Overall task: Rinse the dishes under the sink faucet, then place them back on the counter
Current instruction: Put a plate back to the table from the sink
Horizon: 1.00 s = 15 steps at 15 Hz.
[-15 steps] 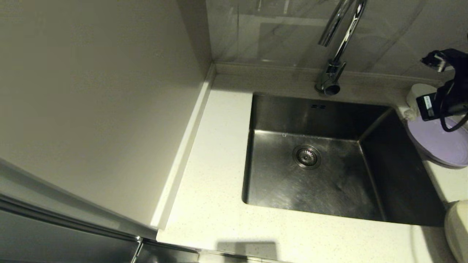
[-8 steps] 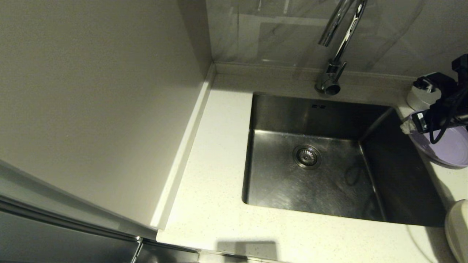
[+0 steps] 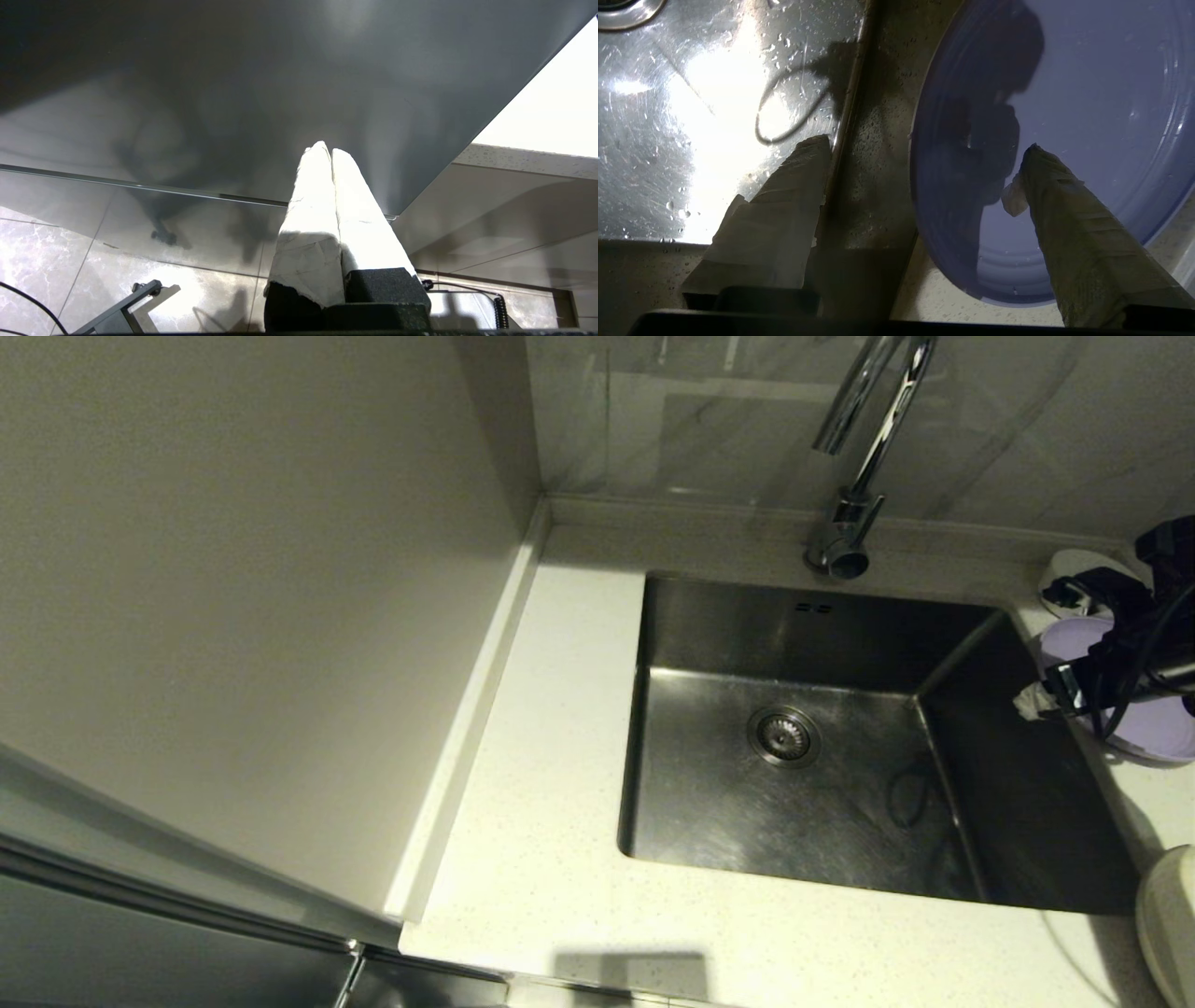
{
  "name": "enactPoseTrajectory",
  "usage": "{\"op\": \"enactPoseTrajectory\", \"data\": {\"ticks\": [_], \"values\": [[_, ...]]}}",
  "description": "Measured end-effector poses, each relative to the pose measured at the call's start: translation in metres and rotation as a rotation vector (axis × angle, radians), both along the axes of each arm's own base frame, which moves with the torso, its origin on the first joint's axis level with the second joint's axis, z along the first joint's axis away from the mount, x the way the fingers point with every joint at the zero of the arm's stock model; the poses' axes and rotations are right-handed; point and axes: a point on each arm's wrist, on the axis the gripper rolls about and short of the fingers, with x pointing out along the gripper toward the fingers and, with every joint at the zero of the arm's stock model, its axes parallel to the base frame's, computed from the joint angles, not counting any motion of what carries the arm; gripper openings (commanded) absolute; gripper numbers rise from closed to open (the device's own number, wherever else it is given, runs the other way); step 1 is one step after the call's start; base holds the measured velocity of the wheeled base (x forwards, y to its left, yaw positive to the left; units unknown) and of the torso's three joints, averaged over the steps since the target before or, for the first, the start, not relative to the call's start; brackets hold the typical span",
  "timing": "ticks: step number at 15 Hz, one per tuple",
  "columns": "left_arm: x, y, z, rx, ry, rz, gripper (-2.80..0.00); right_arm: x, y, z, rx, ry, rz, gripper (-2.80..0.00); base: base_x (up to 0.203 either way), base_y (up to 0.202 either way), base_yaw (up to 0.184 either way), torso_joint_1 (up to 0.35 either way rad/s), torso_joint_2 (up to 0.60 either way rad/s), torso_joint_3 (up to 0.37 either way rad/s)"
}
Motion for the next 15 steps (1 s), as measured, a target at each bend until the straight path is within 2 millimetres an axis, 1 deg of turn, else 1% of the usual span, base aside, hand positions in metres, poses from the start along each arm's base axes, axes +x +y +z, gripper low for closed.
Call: {"op": "enactPoseTrajectory", "data": {"ticks": [6, 11, 13, 15], "values": [[0.000, 0.000, 0.000, 0.000, 0.000, -0.001, -2.80, -0.005, -0.001, -0.012, 0.000, 0.050, 0.006, -2.80, 0.000, 0.000, 0.000, 0.000, 0.00, 0.000], [0.000, 0.000, 0.000, 0.000, 0.000, 0.000, -2.80, -0.009, -0.001, -0.011, 0.002, 0.053, 0.005, -2.80, 0.000, 0.000, 0.000, 0.000, 0.00, 0.000], [0.000, 0.000, 0.000, 0.000, 0.000, 0.000, -2.80, -0.017, 0.002, -0.011, 0.007, 0.060, 0.008, -2.80, 0.000, 0.000, 0.000, 0.000, 0.00, 0.000], [0.000, 0.000, 0.000, 0.001, 0.000, 0.000, -2.80, -0.032, 0.007, -0.008, 0.011, 0.063, 0.018, -2.80, 0.000, 0.000, 0.000, 0.000, 0.00, 0.000]]}}
